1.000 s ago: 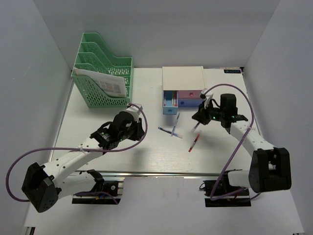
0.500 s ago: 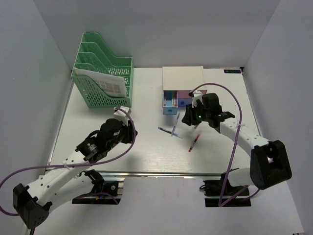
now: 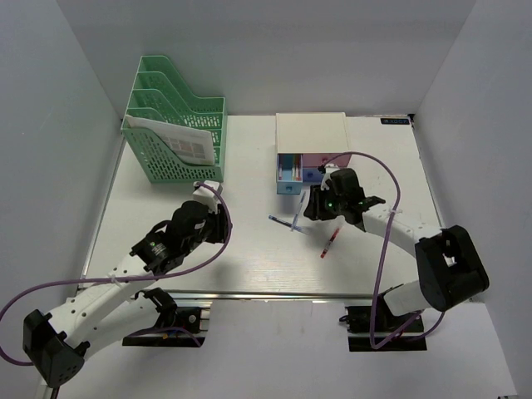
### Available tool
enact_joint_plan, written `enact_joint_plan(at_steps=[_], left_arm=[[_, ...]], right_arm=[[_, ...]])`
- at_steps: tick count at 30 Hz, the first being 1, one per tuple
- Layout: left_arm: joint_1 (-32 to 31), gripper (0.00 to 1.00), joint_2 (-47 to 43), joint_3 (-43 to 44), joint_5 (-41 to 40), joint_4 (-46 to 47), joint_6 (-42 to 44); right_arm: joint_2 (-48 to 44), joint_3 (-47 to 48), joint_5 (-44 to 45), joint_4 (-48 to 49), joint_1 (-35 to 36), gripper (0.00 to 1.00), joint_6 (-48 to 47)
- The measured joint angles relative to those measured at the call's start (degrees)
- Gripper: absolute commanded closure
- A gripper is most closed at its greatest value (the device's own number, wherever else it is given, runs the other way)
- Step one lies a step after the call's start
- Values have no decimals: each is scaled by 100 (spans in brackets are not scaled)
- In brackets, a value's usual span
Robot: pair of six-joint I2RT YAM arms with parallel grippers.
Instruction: Organize the desk
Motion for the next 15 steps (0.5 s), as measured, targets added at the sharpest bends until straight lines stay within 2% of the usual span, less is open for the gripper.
enact_joint_plan(at_steps=[5,9,15], left_arm=[[0,45,0,0,-24,2,0],[0,45,2,0,-28,0,0],[0,45,4,0,-72,-2,0]], right_arm=[[157,-57,238,278,223,46,210],[374,-96,431,529,341,45,374],[535,-254,649,796,472,49,651]])
